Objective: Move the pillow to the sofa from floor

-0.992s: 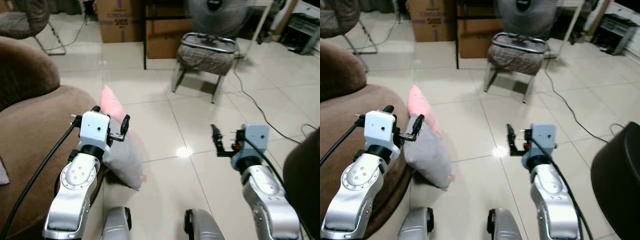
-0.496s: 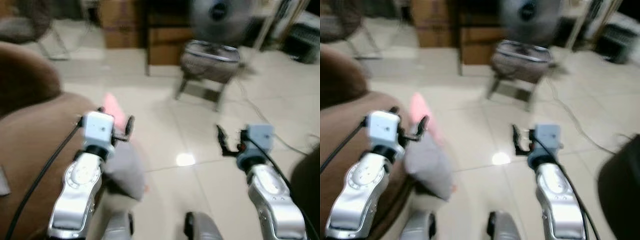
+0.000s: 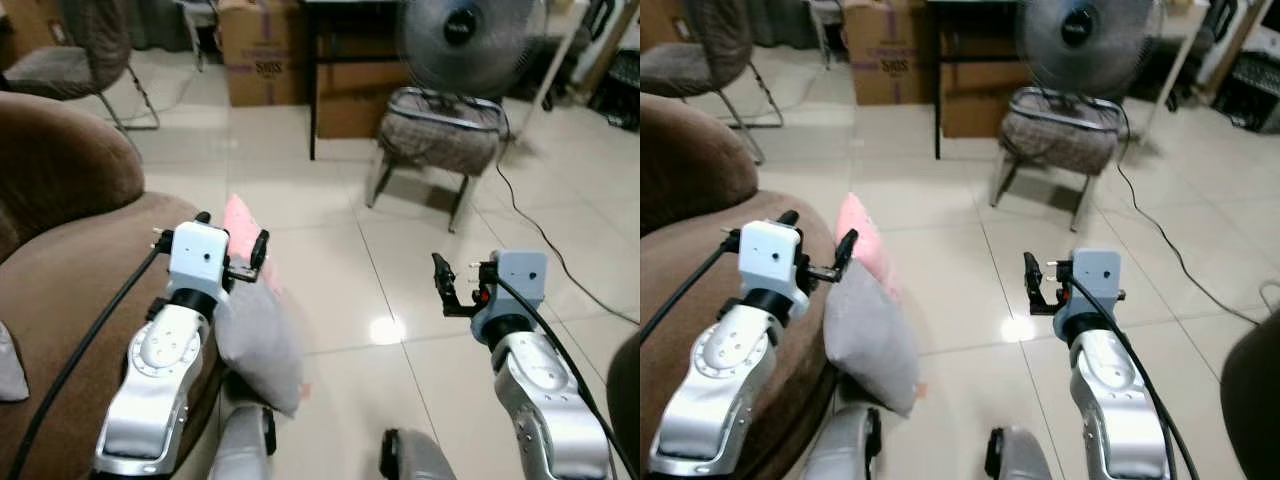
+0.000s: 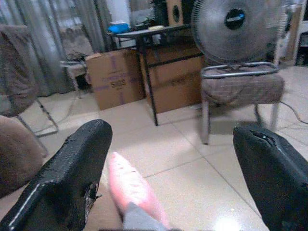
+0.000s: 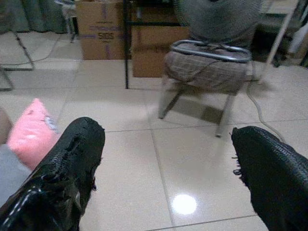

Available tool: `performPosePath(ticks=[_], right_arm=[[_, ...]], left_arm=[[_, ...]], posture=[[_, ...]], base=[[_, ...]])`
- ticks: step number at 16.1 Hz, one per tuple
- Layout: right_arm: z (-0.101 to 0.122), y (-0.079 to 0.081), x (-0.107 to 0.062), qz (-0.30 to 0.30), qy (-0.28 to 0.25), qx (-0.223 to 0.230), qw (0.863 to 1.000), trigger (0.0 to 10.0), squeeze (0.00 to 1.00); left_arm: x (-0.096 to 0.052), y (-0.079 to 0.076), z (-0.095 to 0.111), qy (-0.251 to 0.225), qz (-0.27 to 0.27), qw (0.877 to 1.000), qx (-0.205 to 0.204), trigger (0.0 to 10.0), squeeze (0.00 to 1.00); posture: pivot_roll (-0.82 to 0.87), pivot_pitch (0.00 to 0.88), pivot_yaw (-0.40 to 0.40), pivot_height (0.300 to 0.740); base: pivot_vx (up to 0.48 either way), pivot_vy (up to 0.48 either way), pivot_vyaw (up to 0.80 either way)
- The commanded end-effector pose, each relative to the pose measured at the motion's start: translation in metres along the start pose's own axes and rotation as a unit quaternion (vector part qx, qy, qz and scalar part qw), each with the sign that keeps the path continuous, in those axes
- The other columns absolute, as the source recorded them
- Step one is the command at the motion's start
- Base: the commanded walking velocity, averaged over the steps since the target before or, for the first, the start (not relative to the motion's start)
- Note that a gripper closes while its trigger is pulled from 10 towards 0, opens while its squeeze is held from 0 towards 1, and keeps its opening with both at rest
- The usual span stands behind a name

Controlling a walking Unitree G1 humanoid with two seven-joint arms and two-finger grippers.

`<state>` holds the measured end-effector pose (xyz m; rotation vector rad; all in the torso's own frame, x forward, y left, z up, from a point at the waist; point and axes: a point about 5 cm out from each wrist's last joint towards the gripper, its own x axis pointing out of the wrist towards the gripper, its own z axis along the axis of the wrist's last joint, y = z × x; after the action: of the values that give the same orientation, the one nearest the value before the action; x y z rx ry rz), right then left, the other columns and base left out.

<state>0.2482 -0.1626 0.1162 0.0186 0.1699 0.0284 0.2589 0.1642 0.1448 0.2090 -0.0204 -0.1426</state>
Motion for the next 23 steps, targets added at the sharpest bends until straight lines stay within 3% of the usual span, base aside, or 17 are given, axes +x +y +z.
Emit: performPosePath(ticks=[1, 11, 13, 16, 20, 21, 22, 23], right_arm=[[0.001, 0.0, 0.001, 0.004, 0.001, 0.0, 1.0, 10.0, 0.0], [0.002, 0.002, 0.001, 0.013, -0.001, -0.02, 1.0, 10.0, 0.0], [0.0, 0.001, -0.001, 0.004, 0.002, -0.003, 1.0, 10.0, 0.0], [-0.001, 0.003, -0.002, 0.012, 0.004, 0.001, 1.0, 10.0, 0.0], [-0.002, 0.007, -0.003, 0.063, 0.019, -0.007, 0.998, 10.0, 0.0], [-0.002, 0.007, -0.004, 0.077, 0.023, -0.015, 0.997, 10.0, 0.0], [-0.002, 0.008, -0.005, 0.086, 0.028, -0.019, 0.996, 10.0, 0.0], [-0.003, 0.008, -0.006, 0.098, 0.034, -0.026, 0.994, 10.0, 0.0]], left_arm=[[0.001, 0.0, 0.0, 0.002, -0.001, 1.0, -0.001, 10.0, 1.0], [0.0, 0.003, 0.0, 0.004, 0.004, 1.0, 0.003, 10.0, 1.0], [0.0, 0.003, -0.001, 0.008, 0.004, 1.0, 0.003, 10.0, 1.0], [-0.001, 0.006, -0.007, 0.027, 0.018, 0.999, -0.015, 10.0, 1.0], [-0.001, 0.018, -0.029, 0.089, 0.047, 0.994, -0.044, 10.0, 0.98], [0.001, 0.021, -0.036, 0.103, 0.05, 0.993, -0.039, 10.0, 0.88], [0.002, 0.022, -0.041, 0.118, 0.046, 0.991, -0.04, 10.0, 0.62], [0.004, 0.023, -0.047, 0.132, 0.039, 0.989, -0.043, 10.0, 0.13]], posture=[[0.09, 0.0, -0.033, 0.615], [0.09, 0.0, -0.027, 0.615], [0.09, 0.0, -0.024, 0.615], [0.09, 0.0, -0.022, 0.615], [0.08, 0.0, -0.026, 0.6], [0.08, 0.0, -0.029, 0.59], [0.08, 0.0, -0.031, 0.585], [0.07, 0.0, -0.031, 0.58]], base=[[0.349, 0.0, -0.8], [0.345, 0.0, 0.12], [0.326, 0.0, 0.4], [0.0, 0.0, 0.0], [0.0, 0.0, 0.0], [0.0, 0.0, 0.0], [0.0, 0.0, 0.0], [0.0, 0.0, 0.0]])
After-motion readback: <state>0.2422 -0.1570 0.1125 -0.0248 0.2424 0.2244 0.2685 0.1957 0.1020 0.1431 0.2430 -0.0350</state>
